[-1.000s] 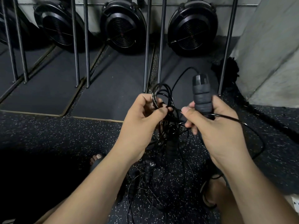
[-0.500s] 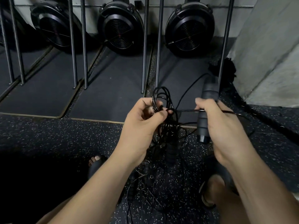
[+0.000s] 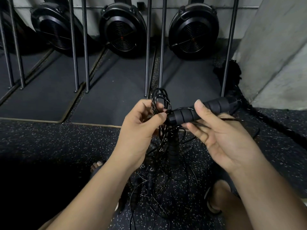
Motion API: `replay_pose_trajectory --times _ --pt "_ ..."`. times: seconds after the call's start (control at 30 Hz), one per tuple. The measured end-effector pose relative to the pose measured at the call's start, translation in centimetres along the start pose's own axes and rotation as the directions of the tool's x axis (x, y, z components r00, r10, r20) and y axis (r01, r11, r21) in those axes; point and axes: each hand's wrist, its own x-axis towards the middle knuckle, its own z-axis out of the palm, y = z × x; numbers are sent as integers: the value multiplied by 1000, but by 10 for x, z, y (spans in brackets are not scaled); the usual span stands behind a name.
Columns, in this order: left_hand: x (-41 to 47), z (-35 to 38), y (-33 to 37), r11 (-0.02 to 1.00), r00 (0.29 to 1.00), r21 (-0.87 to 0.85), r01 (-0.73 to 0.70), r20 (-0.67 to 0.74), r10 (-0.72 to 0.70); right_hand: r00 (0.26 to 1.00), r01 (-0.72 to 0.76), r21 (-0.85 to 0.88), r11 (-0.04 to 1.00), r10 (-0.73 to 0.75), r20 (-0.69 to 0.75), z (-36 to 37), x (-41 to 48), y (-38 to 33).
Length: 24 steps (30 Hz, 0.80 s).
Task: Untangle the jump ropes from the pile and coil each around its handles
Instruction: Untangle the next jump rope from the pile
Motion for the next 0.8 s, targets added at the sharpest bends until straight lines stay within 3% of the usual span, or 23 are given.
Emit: replay_pose_trajectory --times 0.33,0.6,0.7,0.8 --pt "6 -5 -5 984 994 144 -105 35 101 971 209 13 978 -206 -125 10 0 28" --pt "3 -7 8 997 994 71 39 98 -46 889 400 -96 912 -411 -204 6 3 31" --pt "-7 -8 7 990 982 121 74 162 -93 895 383 26 923 -364 -257 -2 11 19" --pt "-2 -14 11 997 996 34 63 67 -65 939 281 -5 960 -276 -206 -6 7 21"
